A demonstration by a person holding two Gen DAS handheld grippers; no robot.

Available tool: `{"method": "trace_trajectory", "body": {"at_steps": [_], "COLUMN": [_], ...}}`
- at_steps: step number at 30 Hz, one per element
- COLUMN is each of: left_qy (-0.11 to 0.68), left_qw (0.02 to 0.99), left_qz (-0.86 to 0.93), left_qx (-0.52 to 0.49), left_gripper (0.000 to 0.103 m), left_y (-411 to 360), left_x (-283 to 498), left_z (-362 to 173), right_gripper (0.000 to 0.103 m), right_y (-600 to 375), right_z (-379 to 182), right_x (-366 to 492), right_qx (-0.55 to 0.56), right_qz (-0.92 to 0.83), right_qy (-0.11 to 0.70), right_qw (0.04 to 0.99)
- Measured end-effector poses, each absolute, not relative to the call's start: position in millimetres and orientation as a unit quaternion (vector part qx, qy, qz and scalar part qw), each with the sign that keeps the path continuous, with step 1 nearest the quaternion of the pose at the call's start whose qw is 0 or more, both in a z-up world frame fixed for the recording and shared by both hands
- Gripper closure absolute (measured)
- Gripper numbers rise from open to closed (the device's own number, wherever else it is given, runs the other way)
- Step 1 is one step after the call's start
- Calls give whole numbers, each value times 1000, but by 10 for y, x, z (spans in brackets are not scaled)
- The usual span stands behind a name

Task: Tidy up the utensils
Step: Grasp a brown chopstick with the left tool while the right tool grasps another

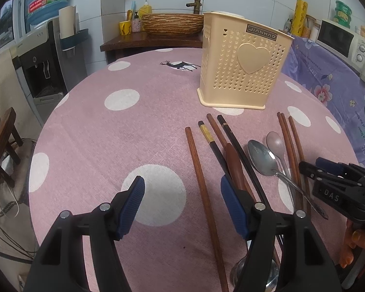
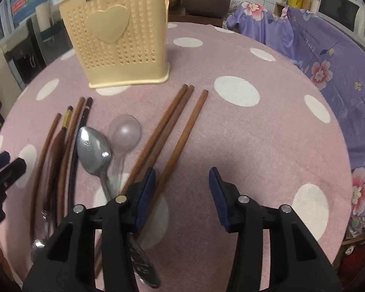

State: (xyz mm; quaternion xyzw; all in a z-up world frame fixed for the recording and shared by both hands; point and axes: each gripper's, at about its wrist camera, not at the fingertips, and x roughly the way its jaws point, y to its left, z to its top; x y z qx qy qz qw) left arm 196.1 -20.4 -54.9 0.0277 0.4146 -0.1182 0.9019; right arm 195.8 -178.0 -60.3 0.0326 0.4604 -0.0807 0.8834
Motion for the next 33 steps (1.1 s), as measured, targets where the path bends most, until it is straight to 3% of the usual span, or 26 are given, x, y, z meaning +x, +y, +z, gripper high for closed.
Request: {"method": "trace_trajectory", "body": {"at_steps": [9,12,14,19,25,29,33], "left_qy": [435,437,443,460,467,464,468], "left_qw": [891,890,887,880,877,878,878], "left_qz": [-122,-124,-118,-113,-99,-94,-85], "left_qx": [30,42,52,42,56,63,59], "left_gripper": [39,46,56,59,59,58,58], "left_y": [-258,-350,-412,-410,-449,-480,-486], "left_x": [2099,2131,2198,2374,2497,2539,2615], "left_z": [-604,-629,-663,-740,-762,-770,-763], "right_gripper": [58,58,59,60,69,82,84], "right_y": [-2218,-2228,-2260,-2318,-2325,-2381,-2416], "right_z": [-594,-598,-586,-537,-521,-570,-572], "right_x": [1917,1949,1991,2240,2442,2527,2586], "right_qx": [62,68,90,94,93,107,118], "right_qz": [-82,-83,-73,-82,-94,-106,-107], "right_qy": [474,465,459,454,457,458,460], "right_qw": [875,879,881,882,880,876,874]}}
